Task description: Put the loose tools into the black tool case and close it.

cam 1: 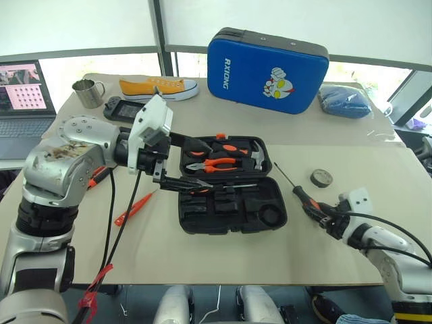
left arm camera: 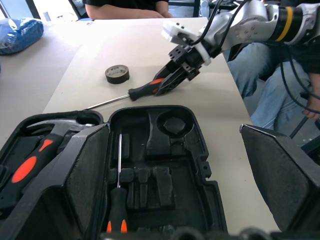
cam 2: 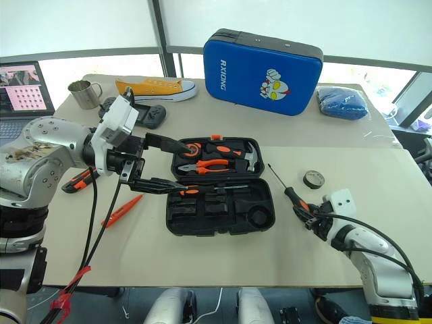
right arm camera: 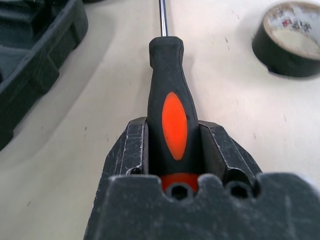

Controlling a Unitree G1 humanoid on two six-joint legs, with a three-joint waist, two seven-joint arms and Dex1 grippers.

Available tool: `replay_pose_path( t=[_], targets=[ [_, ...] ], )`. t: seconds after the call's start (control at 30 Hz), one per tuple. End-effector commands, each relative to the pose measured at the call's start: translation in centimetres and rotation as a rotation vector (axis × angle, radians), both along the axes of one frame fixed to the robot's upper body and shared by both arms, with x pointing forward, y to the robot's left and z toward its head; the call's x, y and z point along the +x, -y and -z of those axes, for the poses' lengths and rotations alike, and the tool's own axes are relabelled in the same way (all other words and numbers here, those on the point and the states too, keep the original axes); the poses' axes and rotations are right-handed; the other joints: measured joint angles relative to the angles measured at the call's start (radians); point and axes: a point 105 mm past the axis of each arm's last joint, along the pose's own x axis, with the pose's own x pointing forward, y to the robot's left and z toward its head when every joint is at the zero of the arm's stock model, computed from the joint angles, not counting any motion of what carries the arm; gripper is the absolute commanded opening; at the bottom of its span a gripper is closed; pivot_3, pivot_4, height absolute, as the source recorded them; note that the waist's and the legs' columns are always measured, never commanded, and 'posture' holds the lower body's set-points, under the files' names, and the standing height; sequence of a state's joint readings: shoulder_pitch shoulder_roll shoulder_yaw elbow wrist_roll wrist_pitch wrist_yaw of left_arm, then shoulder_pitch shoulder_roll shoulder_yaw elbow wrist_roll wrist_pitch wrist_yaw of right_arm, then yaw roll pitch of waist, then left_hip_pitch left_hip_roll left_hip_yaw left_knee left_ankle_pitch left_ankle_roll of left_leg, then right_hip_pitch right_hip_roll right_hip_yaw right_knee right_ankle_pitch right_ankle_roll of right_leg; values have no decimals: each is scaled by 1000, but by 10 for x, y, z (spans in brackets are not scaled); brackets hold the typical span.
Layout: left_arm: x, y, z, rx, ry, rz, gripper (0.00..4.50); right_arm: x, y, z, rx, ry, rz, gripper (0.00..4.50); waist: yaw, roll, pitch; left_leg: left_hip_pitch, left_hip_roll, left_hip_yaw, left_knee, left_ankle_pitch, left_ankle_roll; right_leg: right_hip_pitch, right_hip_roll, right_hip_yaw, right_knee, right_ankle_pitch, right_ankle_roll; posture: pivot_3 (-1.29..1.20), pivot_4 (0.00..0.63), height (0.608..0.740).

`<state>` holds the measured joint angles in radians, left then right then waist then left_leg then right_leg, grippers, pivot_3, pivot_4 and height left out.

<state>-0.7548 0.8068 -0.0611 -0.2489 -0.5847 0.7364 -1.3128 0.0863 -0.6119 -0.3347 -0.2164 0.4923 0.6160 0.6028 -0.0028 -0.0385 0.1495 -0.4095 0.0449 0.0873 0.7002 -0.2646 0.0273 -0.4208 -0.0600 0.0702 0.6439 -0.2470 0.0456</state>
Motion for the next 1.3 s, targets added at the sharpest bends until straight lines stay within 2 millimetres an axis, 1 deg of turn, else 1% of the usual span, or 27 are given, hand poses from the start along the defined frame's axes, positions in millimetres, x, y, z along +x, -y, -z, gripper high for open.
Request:
replay_pose_path(
  t=[0.03,0.1,0.13,0.2,0.27,0.37,0.43,0.47,0.57,0.67,0.83,1.03,1.3],
  targets=[
    [-1,-7,-3,13,40,-18,4500,-2,-1,-70,47,183,-75,1033,0,1,1,0,0,0,0,0,0,0,0,1,0,0,0,0,150,740],
    [-4,-11,0,29,28,-19,4500,0,-16,-91,41,217,-195,1033,-10,1,1,1,1,0,0,0,0,0,1,1,0,0,0,0,150,740],
    [-6,-13,1,39,20,-17,4500,2,-26,-100,13,236,-280,1033,-14,1,1,1,1,0,0,0,0,0,1,1,0,0,0,0,150,740],
    [-10,-19,6,62,-4,-15,4500,5,-47,-110,-54,254,-445,1033,-20,1,1,3,1,0,-2,0,0,1,2,2,1,0,-1,0,150,740],
    [-16,-26,12,100,-30,-11,4500,8,-68,-111,-123,263,-612,1033,-20,1,1,4,1,0,-4,0,0,0,3,1,0,0,-2,0,150,740],
    [-25,-38,24,164,-64,-12,4500,14,-95,-108,-218,285,-842,1033,-18,1,1,3,2,0,-5,0,0,-2,3,1,0,-1,-3,0,150,740],
    [-31,-43,29,190,-81,-15,4500,20,-109,-101,-278,284,-963,1033,-15,2,2,2,2,1,-5,0,0,-2,2,1,0,-1,-3,0,150,740],
    [-32,-44,30,193,-82,-21,4500,23,-113,-97,-309,278,-1001,1033,-10,1,2,2,2,2,-5,0,0,-3,2,1,0,-1,-3,0,150,740],
    [-33,-42,27,175,-69,-44,4500,40,-116,-82,-429,261,-1079,1033,2,1,2,0,1,5,-3,0,0,-3,1,-2,-1,-1,-3,0,150,740],
    [-34,-40,23,164,-57,-57,4500,52,-115,-72,-486,256,-1115,1033,11,1,3,-1,1,7,-1,0,-1,-2,1,-2,-1,-1,-2,0,150,740],
    [-32,-42,22,161,-43,-92,4500,56,-111,-54,-555,236,-1184,1033,10,1,3,-1,1,7,-2,0,-1,-3,1,-2,0,-1,-2,0,150,740],
    [-30,-41,21,156,-38,-101,4500,71,-104,-51,-532,210,-1118,1033,-3,1,3,0,1,7,-2,1,-2,-3,1,-2,1,-1,-3,0,150,740],
    [-27,-39,19,150,-27,-98,4500,71,-103,-46,-535,201,-1127,1033,-5,1,3,1,1,7,-3,1,-2,-2,1,-2,2,-1,-3,0,150,740]
  ],
)
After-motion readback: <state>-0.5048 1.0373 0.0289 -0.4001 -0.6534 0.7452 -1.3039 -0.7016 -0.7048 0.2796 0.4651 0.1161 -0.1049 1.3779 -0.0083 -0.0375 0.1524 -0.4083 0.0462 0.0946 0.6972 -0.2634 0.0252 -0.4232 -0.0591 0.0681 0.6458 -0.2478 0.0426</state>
